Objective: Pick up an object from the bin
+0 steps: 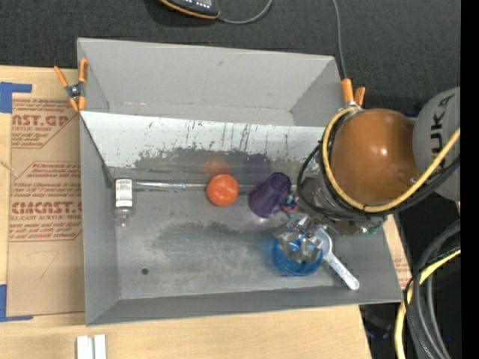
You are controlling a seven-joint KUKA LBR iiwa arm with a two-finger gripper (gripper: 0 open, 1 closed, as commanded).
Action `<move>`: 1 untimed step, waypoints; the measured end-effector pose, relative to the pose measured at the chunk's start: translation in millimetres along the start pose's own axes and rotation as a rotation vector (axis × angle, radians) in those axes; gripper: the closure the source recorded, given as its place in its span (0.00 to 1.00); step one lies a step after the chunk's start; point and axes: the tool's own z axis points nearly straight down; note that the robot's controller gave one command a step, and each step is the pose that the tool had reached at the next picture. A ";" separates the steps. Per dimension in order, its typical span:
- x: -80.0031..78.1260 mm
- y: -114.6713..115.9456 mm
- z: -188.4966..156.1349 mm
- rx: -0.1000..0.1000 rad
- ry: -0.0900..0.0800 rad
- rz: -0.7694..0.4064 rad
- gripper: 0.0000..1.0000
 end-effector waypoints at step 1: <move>0.1 0.0 0.0 0.000 0.000 0.000 1.00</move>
Offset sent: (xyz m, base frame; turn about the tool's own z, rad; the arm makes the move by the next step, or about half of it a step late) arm 0.0000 0.0000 0.0000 0.0000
